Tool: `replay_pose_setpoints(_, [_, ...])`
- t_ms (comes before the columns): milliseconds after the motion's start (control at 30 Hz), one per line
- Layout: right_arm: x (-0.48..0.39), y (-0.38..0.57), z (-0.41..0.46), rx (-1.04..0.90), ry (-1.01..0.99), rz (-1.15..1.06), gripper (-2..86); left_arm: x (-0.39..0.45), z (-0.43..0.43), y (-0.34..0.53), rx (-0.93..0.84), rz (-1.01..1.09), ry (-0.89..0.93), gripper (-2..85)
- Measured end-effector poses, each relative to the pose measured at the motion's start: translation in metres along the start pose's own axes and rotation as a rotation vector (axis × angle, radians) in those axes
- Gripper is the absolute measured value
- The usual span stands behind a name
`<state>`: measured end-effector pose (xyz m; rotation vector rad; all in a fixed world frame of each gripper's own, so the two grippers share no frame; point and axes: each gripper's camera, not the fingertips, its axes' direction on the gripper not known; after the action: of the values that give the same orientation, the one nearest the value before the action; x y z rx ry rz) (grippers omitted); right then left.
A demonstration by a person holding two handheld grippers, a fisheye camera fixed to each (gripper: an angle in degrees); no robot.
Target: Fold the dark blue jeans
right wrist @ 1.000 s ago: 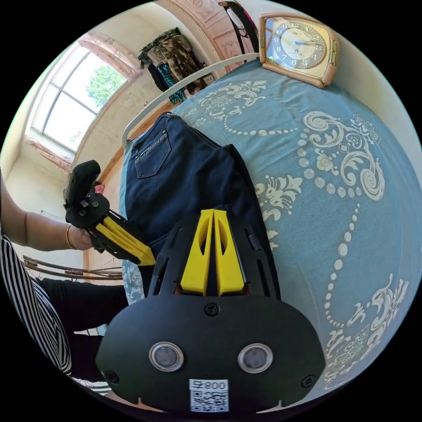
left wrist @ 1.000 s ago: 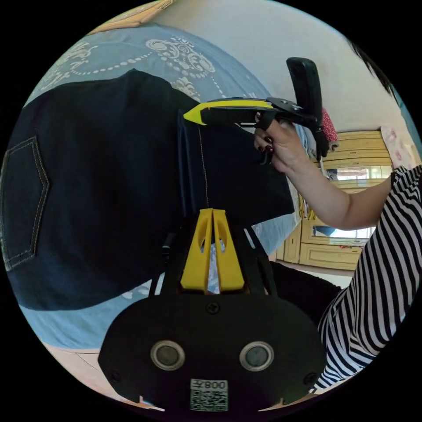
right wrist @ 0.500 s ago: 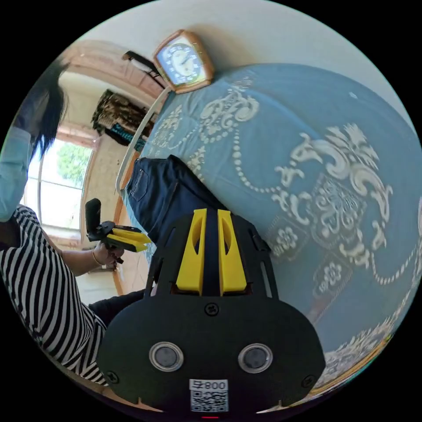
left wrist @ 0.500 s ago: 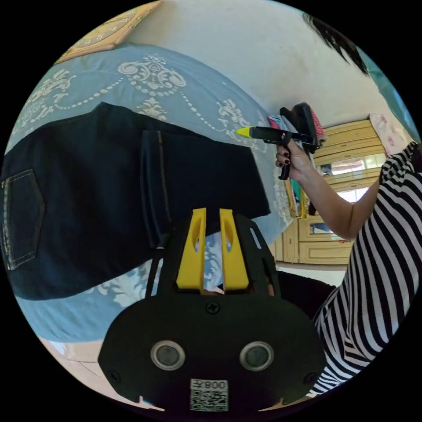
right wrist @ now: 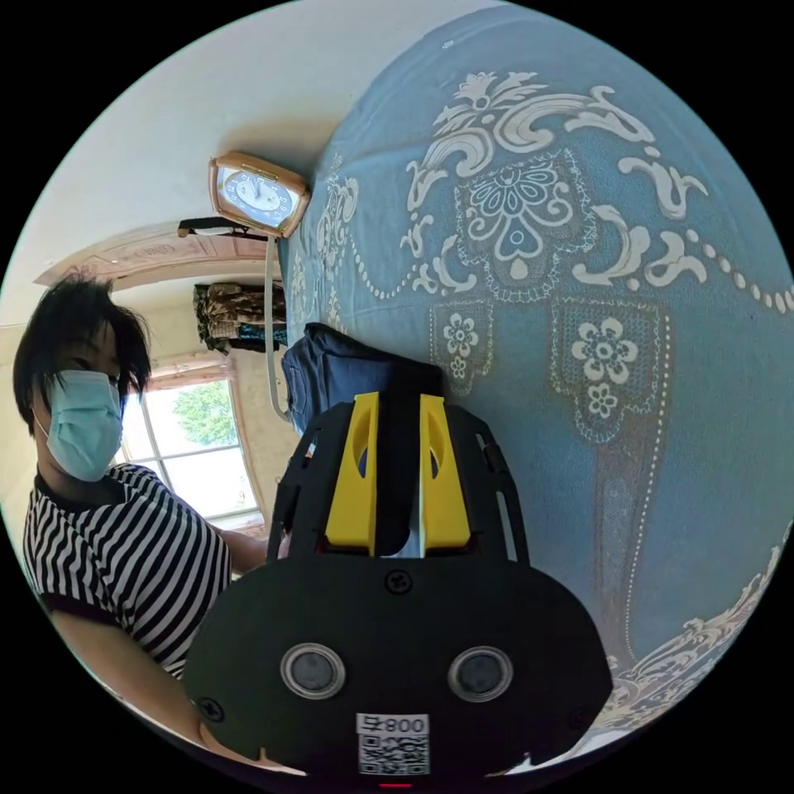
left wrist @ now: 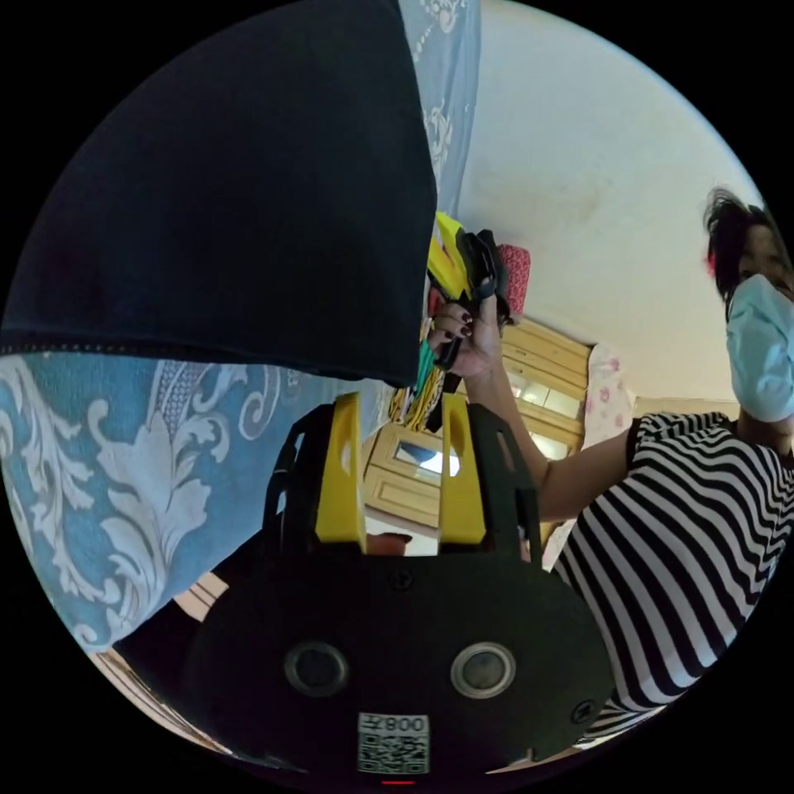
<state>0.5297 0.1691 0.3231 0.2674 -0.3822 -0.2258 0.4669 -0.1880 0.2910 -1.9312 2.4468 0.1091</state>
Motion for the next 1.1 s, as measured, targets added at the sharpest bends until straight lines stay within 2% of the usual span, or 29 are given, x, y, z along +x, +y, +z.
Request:
replay_pose_setpoints(100, [-0.005, 0.000, -0.007, -0.011, 0.009, -0.003, 8.1, 0.000, -0.014, -0.005, 0.074, 0.014, 0.002, 9.6])
replay_pose_setpoints(167, [-0.010, -0.001, -0.010, -0.023, 0.019, -0.011, 8.3, -0.005, -0.019, -0.010, 0.067, -0.005, -0.047, 7.1])
replay_pose_setpoints(267, [-0.016, -0.001, -0.013, -0.036, 0.049, -0.018, 8.4, -0.021, -0.023, -0.013, 0.056, -0.053, -0.014, 5.8])
replay_pose_setpoints(467, [-0.026, 0.000, -0.012, -0.089, 0.158, -0.049, 8.8, -0.035, -0.035, -0.018, 0.041, -0.068, -0.113, 5.4])
replay_pose_setpoints(633, [-0.023, -0.010, -0.003, -0.120, 0.167, -0.057, 7.7, -0.039, -0.052, -0.005, 0.070, -0.088, -0.067, 6.5])
replay_pose_setpoints(800, [-0.004, -0.016, -0.002, -0.120, 0.056, 0.002, 6.6, -0.051, -0.065, 0.015, 0.087, -0.149, -0.069, 6.5])
replay_pose_setpoints(933, [0.004, -0.021, -0.002, -0.126, -0.020, 0.032, 5.5, -0.064, -0.069, 0.019, 0.123, -0.152, 0.029, 1.9])
replay_pose_setpoints(1100, [0.003, -0.026, -0.001, -0.126, -0.053, 0.050, 4.1, -0.061, -0.074, 0.041, 0.115, -0.126, 0.142, 1.9])
